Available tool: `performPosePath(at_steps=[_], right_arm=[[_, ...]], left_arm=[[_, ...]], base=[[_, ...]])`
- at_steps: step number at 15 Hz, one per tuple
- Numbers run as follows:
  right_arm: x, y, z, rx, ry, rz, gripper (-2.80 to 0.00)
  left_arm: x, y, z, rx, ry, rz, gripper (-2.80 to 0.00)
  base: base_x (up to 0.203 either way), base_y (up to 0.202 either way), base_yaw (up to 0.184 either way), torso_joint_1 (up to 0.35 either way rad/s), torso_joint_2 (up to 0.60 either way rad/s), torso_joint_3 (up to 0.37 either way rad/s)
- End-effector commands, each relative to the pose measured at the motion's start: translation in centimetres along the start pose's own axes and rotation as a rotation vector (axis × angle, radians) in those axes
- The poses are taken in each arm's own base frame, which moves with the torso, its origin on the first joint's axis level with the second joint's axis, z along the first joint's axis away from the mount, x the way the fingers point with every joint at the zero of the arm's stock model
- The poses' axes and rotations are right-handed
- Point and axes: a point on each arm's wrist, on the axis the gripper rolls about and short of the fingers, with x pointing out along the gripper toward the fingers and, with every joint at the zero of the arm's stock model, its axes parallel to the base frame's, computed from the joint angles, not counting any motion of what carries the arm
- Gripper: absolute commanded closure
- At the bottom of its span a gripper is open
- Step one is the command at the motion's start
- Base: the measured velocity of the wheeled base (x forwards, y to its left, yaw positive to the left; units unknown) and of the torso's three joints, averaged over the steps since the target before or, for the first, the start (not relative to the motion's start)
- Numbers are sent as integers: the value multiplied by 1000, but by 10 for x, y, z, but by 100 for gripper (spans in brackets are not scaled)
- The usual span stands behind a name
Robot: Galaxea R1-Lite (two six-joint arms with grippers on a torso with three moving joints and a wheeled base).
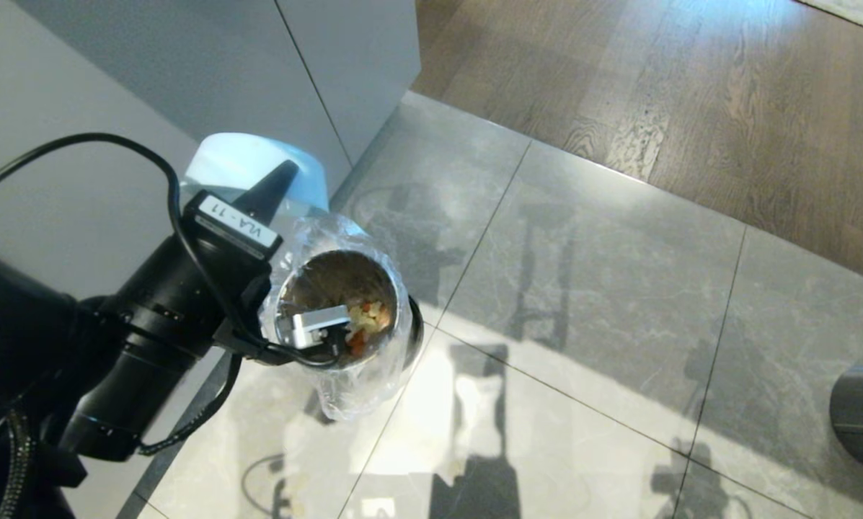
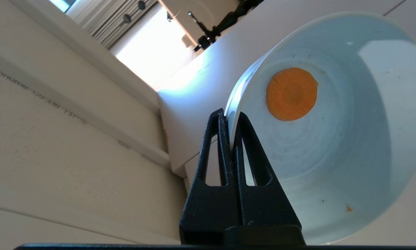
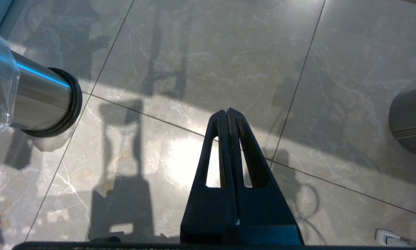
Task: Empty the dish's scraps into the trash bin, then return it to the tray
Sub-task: Pour the leftover food from the bowl into the trash can
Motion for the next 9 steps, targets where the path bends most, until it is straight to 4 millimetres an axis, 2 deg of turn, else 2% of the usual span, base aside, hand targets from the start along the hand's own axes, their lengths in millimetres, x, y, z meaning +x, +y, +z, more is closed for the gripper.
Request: performPosePath(at_steps=[1,3,5,9], right_arm=[[0,0,0,1,-2,0,0],[0,0,0,1,-2,0,0],[0,0,0,1,0,0,0],[0,0,0,1,-1,0,0]], left_arm=[[-6,-2,-1,2,26,-6,0],[-13,-6,0,-30,26,-49,0],[-30,-14,1,-98,33,-128,0],[-48,-12,-14,-180,136,-219,0]], base=[[0,0,0,0,0,0],[0,0,0,0,0,0],[0,0,0,0,0,0],[0,0,0,0,0,0]])
